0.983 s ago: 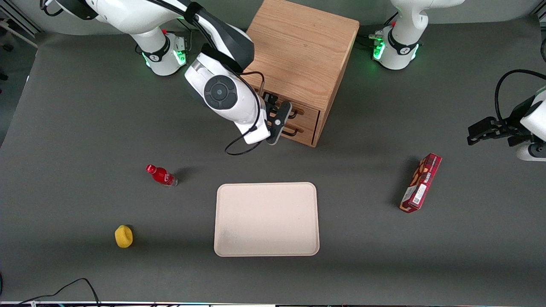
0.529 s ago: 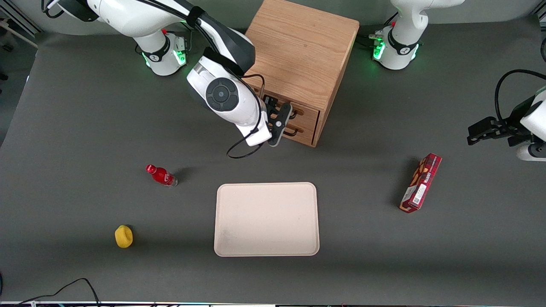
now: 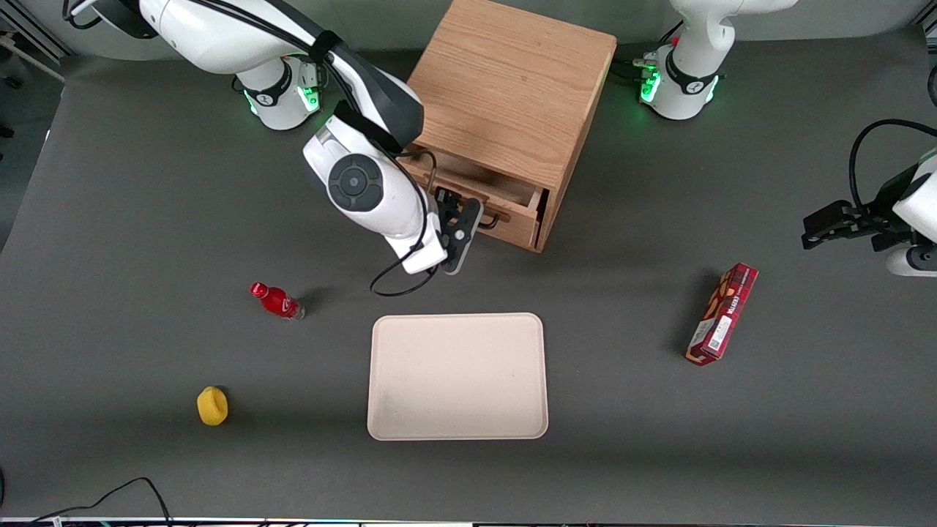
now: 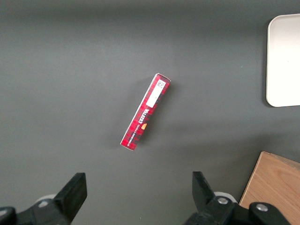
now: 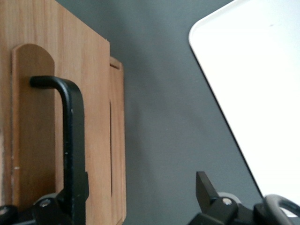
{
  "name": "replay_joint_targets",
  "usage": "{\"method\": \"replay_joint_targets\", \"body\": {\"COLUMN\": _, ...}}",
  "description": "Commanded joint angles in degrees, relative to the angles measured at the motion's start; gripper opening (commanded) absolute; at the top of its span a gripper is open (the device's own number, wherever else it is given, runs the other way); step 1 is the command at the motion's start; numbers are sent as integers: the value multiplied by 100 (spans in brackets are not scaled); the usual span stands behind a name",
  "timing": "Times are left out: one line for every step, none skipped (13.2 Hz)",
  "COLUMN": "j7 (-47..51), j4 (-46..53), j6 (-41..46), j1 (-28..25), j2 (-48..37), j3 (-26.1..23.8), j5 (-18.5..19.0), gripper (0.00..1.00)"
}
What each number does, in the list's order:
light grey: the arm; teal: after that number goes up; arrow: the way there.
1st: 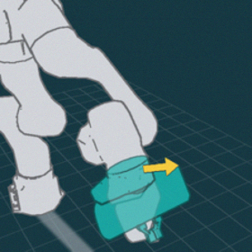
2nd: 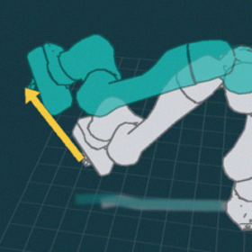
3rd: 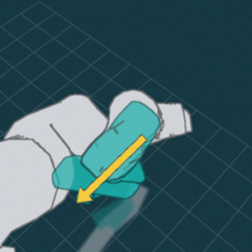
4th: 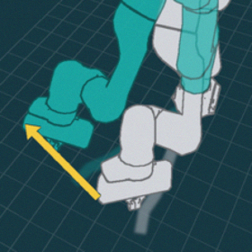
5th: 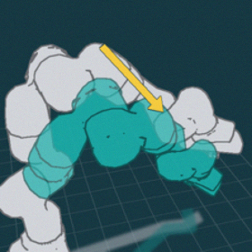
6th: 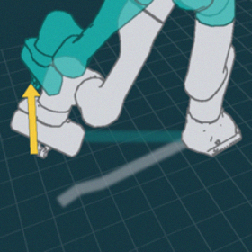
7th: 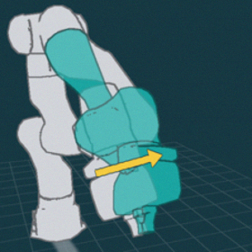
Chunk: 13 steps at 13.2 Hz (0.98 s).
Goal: Open upper drawer
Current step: 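Pull the handle with the right gripper, sliding the upper drawer out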
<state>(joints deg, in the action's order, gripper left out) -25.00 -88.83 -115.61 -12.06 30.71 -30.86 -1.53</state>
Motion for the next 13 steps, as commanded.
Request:
{"method": "replay_joint_targets", "body": {"j7": -259, "j4": 102, "j6": -14, "j1": -34, "j2": 49, "j3": 150, "j5": 48, "gripper": 100}}
{"method": "replay_joint_targets", "body": {"j7": -303, "j4": 129, "j6": -14, "j1": -34, "j2": 58, "j3": 246, "j5": 39, "gripper": 100}}
{"method": "replay_joint_targets", "body": {"j7": -373, "j4": 190, "j6": -14, "j1": -42, "j2": 58, "j3": 369, "j5": 13, "gripper": 100}}
{"method": "replay_joint_targets", "body": {"j7": -418, "j4": 208, "j6": -14, "j1": -42, "j2": 67, "j3": 431, "j5": -40, "gripper": 100}}
{"method": "replay_joint_targets", "body": {"j7": -444, "j4": 243, "j6": -23, "j1": -42, "j2": 67, "j3": 457, "j5": -75, "gripper": 100}}
{"method": "replay_joint_targets", "body": {"j7": -444, "j4": 321, "j6": -23, "j1": -42, "j2": 93, "j3": 545, "j5": -84, "gripper": 100}}
{"method": "replay_joint_targets", "body": {"j7": -444, "j4": 348, "j6": -32, "j1": -42, "j2": 110, "j3": 589, "j5": -84, "gripper": 100}}
{"method": "replay_joint_targets", "body": {"j7": -444, "j4": 392, "j6": -32, "j1": -34, "j2": 119, "j3": 598, "j5": -84, "gripper": 100}}
{"method": "replay_joint_targets", "body": {"j7": -444, "j4": 427, "j6": -32, "j1": -25, "j2": 146, "j3": 616, "j5": -84, "gripper": 100}}
{"method": "replay_joint_targets", "body": {"j7": -453, "j4": 471, "j6": -41, "j1": -33, "j2": 146, "j3": 746, "j5": -128, "gripper": 100}}
{"method": "replay_joint_targets", "body": {"j7": -523, "j4": 506, "j6": -41, "j1": -42, "j2": 146, "j3": 817, "j5": -180, "gripper": 100}}
{"method": "replay_joint_targets", "body": {"j7": -602, "j4": 533, "j6": -41, "j1": -42, "j2": 155, "j3": 861, "j5": -233, "gripper": 100}}
{"method": "replay_joint_targets", "body": {"j7": -646, "j4": 568, "j6": -49, "j1": -42, "j2": 155, "j3": 958, "j5": -242, "gripper": 100}}
